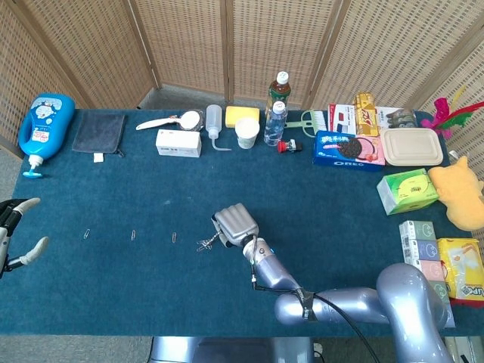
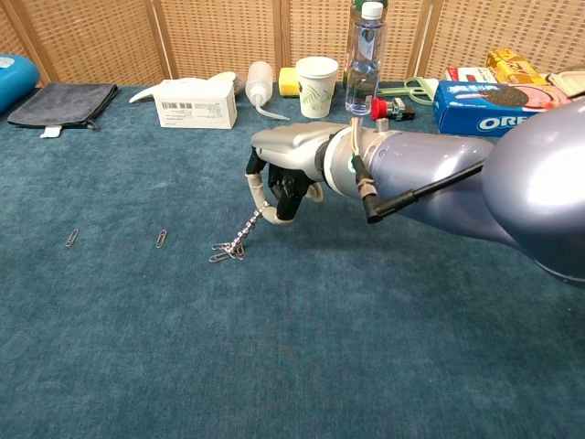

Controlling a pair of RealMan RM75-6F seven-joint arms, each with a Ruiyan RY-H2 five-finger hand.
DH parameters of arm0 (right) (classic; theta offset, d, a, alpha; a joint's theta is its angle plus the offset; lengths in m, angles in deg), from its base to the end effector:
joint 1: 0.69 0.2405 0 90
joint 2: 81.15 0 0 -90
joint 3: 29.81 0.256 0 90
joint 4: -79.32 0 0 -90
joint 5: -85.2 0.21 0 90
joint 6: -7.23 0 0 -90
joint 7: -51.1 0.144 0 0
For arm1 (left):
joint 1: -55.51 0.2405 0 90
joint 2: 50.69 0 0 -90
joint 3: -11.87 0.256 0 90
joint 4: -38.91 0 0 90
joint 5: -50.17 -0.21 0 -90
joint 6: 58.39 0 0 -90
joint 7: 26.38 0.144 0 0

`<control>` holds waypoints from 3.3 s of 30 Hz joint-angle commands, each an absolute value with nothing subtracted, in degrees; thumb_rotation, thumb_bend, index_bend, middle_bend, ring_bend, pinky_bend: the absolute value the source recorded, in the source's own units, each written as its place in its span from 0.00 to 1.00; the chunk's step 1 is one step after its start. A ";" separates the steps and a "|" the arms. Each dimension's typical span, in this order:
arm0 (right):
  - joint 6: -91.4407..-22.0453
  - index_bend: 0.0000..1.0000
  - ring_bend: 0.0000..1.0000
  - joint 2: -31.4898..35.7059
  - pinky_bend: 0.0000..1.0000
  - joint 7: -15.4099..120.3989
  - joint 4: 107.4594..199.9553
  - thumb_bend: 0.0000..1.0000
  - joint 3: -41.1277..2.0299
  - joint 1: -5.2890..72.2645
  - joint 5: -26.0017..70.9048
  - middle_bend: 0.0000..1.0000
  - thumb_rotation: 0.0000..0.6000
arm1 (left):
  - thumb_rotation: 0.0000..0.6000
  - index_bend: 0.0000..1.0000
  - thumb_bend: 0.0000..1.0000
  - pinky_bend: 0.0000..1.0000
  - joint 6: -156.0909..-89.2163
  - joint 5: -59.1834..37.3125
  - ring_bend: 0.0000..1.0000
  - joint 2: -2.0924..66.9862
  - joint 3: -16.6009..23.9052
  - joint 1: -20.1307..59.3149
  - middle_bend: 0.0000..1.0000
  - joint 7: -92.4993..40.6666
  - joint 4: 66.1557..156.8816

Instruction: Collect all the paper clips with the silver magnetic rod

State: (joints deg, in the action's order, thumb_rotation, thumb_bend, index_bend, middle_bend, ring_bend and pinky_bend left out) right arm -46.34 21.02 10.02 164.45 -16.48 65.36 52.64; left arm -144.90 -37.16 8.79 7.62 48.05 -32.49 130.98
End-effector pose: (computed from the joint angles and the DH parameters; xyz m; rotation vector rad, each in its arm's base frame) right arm -0.0118 -0.3386 -0.0974 2.0804 -0.9690 0.8154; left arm -0.3015 0.2002 0.1910 -1.3942 -0.8419 -1.0063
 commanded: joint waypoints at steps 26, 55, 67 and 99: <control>-51.23 0.27 0.54 12.68 0.63 19.45 174.64 0.51 -14.72 59.55 44.38 0.42 1.00 | 0.10 0.17 0.36 0.15 -144.45 -37.84 0.16 8.61 8.45 48.13 0.21 -32.33 131.36; -74.88 0.29 0.34 -2.54 0.31 23.78 186.82 0.51 -30.81 32.76 15.61 0.30 1.00 | 0.13 0.18 0.36 0.15 -139.19 -40.03 0.18 10.84 8.02 42.99 0.21 -30.55 130.73; -77.52 0.29 0.34 -6.56 0.31 26.18 186.22 0.51 -30.65 25.96 14.86 0.31 1.00 | 0.52 0.17 0.39 0.15 -130.37 -43.70 0.19 12.27 7.39 34.48 0.21 -30.74 128.32; -77.34 0.30 0.34 -11.39 0.33 30.87 185.95 0.51 -25.73 17.90 14.43 0.31 1.00 | 1.00 0.19 0.48 0.15 -103.93 -43.38 0.06 22.48 2.97 6.64 0.08 -18.33 124.44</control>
